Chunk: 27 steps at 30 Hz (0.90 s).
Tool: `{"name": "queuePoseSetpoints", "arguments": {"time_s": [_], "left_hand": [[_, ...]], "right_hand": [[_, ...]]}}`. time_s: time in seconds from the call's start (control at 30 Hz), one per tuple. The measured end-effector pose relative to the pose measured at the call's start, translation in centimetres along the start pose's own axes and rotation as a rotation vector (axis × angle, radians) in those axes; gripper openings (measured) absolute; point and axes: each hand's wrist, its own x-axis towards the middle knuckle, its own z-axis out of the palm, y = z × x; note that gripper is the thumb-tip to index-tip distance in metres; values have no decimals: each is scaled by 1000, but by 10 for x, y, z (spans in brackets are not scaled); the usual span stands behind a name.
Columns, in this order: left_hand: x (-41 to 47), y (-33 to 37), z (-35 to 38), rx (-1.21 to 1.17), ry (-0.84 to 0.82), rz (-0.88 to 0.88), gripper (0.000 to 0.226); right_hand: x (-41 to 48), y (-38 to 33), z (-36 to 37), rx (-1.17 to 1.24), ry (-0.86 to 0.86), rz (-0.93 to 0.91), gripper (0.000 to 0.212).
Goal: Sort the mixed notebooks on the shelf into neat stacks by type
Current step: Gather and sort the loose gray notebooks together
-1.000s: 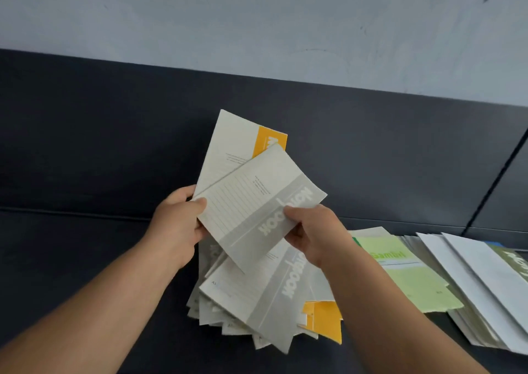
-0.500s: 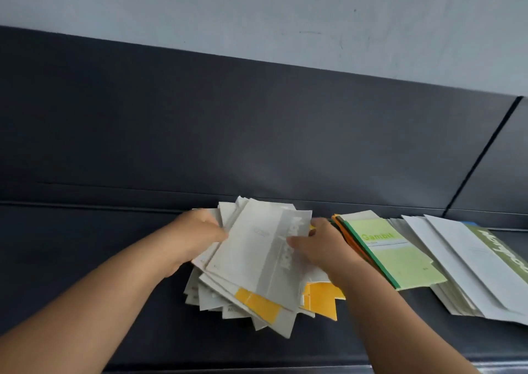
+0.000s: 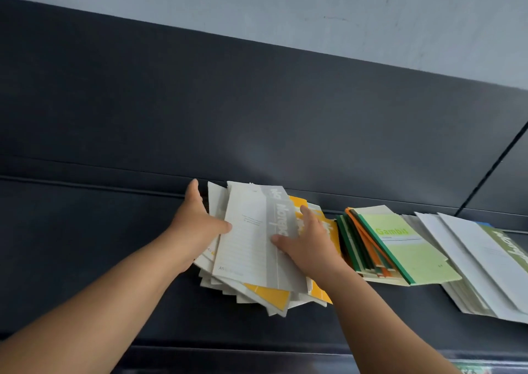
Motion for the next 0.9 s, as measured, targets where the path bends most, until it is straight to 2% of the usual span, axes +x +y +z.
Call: {"name": "queuePoseSetpoints", "arguments": {"time_s": [0.07,0.13,0.17,0.2,0.37,0.53,0.6,0.73,0.8,0.9], "left_hand": [[2,-4,-6,-99,-18,-82,89],[0,-5,-10,-180,-91,-177,51],[-1,-7,-11,-183,-124,-198,39],[-2,-8,-13,-172,-142,-201,37],[-4,-13,-20,-185,-191,-163,60],[-7,-22,-33,-224,-136,-143,71],[-10,-25,-40,-222,-80,-95,74],[-13,-26,-60,-245,21,75,78],[-12,-24,-75,-245,71,157,77],[-10,-20,-100,-205,152,249,63]], "right_hand": [[1,-1,2,39,26,-7,96],[2,-4,5,60,43,-24,97],[2,-5,7,71,41,-36,96],[2,-7,8,84,37,-46,96],[2,-17,11,222,9,9,89],[13,-24,14,663,-85,185,88],[17,-28,19,760,-161,220,77],[25,-47,33,858,-290,168,35],[27,-62,40,856,-307,102,29],[27,-86,52,890,-305,-34,34]]}}
